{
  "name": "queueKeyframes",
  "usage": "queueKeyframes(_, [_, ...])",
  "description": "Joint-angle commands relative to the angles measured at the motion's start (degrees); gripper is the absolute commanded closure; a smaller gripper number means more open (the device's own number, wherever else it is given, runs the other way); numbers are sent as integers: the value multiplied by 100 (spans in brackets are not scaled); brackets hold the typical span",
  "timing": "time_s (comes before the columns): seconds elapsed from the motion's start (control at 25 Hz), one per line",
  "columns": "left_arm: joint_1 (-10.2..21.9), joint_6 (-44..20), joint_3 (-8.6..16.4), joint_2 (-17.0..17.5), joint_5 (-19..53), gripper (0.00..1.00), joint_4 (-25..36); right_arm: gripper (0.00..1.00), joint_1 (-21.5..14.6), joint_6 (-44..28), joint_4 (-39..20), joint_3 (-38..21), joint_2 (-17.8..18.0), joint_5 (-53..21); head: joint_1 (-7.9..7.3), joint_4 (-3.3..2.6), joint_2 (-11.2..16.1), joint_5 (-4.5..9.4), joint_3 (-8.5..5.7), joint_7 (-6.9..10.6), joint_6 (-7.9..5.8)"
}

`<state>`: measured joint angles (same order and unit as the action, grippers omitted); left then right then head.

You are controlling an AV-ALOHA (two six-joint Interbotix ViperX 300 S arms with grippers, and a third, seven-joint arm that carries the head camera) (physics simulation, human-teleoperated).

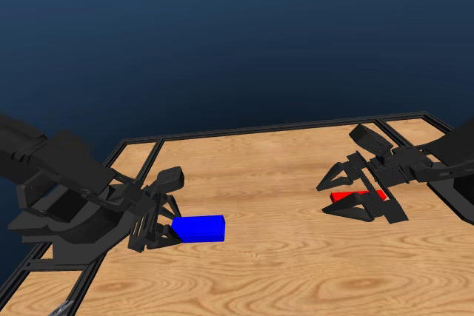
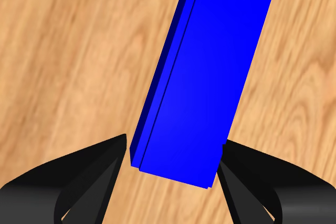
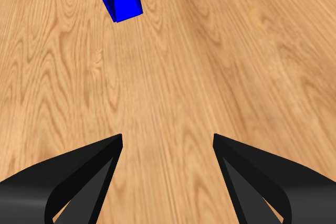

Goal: Insert peg into socket

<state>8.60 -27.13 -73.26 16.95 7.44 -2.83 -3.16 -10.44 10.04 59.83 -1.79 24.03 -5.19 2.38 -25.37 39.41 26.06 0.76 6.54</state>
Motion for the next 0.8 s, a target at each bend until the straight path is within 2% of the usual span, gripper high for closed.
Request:
queueKeyframes(0.04, [216, 186, 346, -495, -1074, 100, 74, 0, 158, -20, -43, 224, -301, -608, 146, -78, -77, -56, -68, 311, -200])
queueKeyframes(0.08, [231, 88, 344, -463, -910, 100, 189, 0, 212, -11, -46, 294, -320, -813, 177, -100, -72, -52, -71, 396, -254])
queueKeyframes(0.12, [265, 172, 277, -351, -1108, 100, 82, 0, 272, -40, -108, 346, -412, -1045, 205, -120, -66, -52, -74, 467, -305])
queueKeyframes(0.16, [244, 159, 501, -676, -1008, 100, 176, 0, 311, -55, -153, 380, -451, -1221, 229, -138, -59, -51, -77, 521, -350])
queueKeyframes(0.2, [243, 102, 442, -521, -987, 100, 188, 0, 330, -89, -198, 431, -481, -1352, 242, -147, -56, -49, -79, 545, -374])
queueKeyframes(0.28, [244, 38, 468, -509, -963, 100, 230, 0, 426, -162, -322, 489, -543, -1736, 272, -169, -50, -46, -82, 623, -428])
queueKeyframes(0.32, [253, 93, 380, -601, -1007, 100, 167, 0, 463, -201, -380, 521, -542, -1865, 288, -179, -48, -54, -84, 656, -453])
queueKeyframes(0.36, [268, 21, 536, -669, -873, 100, 166, 0, 440, -217, -503, 478, -574, -2047, 304, -188, -46, -55, -88, 689, -475])
queueKeyframes(0.4, [269, 43, 470, -547, -1036, 100, 178, 0, 526, -269, -515, 485, -571, -2114, 317, -197, -45, -67, -91, 717, -496])
queueKeyframes(0.44, [269, 43, 558, -586, -956, 100, 193, 0, 544, -305, -581, 500, -561, -2203, 325, -202, -44, -77, -92, 733, -508])
queueKeyframes(0.48, [277, -145, 532, -408, -598, 100, 386, 0, 577, -318, -633, 485, -603, -2271, 339, -211, -43, -90, -95, 755, -534])
queueKeyframes(0.52, [342, 2, 526, -600, -820, 100, 220, 0, 578, -324, -683, 537, -662, -2288, 351, -219, -41, -97, -99, 779, -554])
queueKeyframes(0.56, [303, -219, 491, -506, -666, 100, 405, 0, 634, -364, -725, 502, -692, -2348, 362, -227, -39, -111, -103, 799, -576])
queueKeyframes(0.6, [313, -94, 434, -635, -943, 100, 259, 0, 672, -372, -764, 522, -710, -2454, 371, -233, -37, -120, -106, 816, -591])
queueKeyframes(0.64, [334, -113, 583, -581, -951, 100, 269, 0, 699, -407, -827, 576, -779, -2452, 376, -237, -32, -136, -110, 830, -605])
queueKeyframes(0.68, [342, -115, 476, -686, -956, 100, 224, 0, 744, -389, -853, 573, -820, -2583, 385, -245, -26, -154, -115, 857, -629])
queueKeyframes(0.8, [346, -104, 539, -696, -1020, 100, 197, 0, 832, -530, -1021, 571, -978, -2858, 400, -260, -3, -180, -131, 919, -670])
